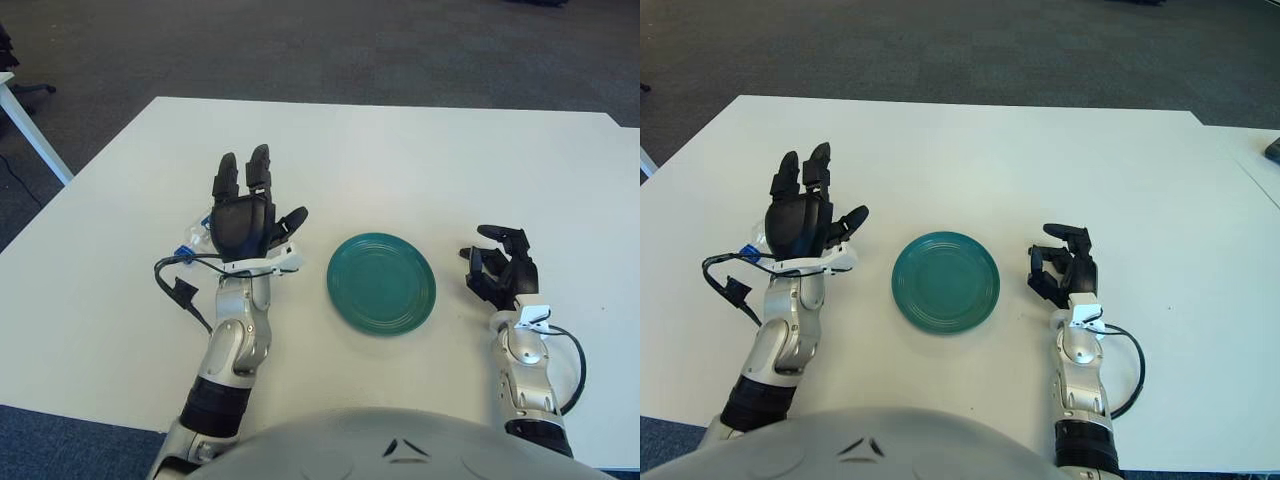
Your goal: Put the bottle into the plate.
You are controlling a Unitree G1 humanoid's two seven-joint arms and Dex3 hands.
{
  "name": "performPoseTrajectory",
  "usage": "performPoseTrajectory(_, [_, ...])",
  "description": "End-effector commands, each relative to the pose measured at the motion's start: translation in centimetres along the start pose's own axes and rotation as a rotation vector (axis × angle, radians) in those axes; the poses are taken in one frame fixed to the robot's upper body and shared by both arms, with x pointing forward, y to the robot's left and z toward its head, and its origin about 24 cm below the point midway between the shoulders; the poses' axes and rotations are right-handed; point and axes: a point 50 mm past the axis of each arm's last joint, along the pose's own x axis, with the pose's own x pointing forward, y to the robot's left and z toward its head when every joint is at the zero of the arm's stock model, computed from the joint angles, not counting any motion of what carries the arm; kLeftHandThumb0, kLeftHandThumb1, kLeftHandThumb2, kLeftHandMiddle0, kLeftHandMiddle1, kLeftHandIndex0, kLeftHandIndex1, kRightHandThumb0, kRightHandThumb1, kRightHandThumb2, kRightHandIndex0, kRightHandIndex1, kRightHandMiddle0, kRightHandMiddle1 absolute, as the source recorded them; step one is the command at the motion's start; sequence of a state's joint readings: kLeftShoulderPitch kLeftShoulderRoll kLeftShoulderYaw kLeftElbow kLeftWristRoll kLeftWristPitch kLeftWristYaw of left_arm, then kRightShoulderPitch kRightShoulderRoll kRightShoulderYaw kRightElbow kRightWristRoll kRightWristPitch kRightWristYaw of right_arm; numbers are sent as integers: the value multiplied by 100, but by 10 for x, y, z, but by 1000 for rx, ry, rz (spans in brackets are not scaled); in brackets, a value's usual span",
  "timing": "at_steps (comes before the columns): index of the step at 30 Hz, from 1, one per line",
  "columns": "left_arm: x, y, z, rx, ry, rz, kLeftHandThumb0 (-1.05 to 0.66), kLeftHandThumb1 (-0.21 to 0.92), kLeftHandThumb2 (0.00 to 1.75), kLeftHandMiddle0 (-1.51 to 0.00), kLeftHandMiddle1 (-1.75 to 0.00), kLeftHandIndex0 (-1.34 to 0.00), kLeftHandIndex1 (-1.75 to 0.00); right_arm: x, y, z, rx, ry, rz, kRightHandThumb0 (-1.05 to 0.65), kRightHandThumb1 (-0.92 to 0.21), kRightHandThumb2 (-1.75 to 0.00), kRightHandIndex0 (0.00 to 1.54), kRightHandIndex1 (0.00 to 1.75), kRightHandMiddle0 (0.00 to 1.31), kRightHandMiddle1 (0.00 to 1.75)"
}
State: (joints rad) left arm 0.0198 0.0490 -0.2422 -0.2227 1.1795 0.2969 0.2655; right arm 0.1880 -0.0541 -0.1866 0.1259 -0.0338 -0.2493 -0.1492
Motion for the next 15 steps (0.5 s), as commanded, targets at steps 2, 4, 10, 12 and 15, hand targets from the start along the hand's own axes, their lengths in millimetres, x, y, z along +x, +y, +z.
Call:
performPoseTrajectory(2, [3,-3,-1,-2,3,-23,-105,92,73,-30,-5,0,-71,-7,-14,-24,-31,132,-32,-45,-60,-97,47,101,13,127])
performPoseTrajectory(4, [3,-6,-3,-1,9,-37,-105,92,72,-31,-5,0,-72,-6,-16,-24,-28,131,-34,-44,-59,-99,47,102,13,128])
performPoseTrajectory(10, [3,-22,-25,12,36,-83,-105,92,70,-31,-5,0,-74,-5,-21,-25,-22,126,-36,-42,-58,-102,49,103,14,127])
performPoseTrajectory(12, [6,-31,-37,20,41,-96,-105,92,67,-31,-4,0,-76,-5,-24,-26,-22,121,-36,-41,-57,-104,49,103,15,128])
performPoseTrajectory(15, [10,-38,-40,30,17,-91,-105,92,64,-30,-3,0,-79,-4,-29,-27,-23,114,-38,-38,-56,-108,50,105,17,128])
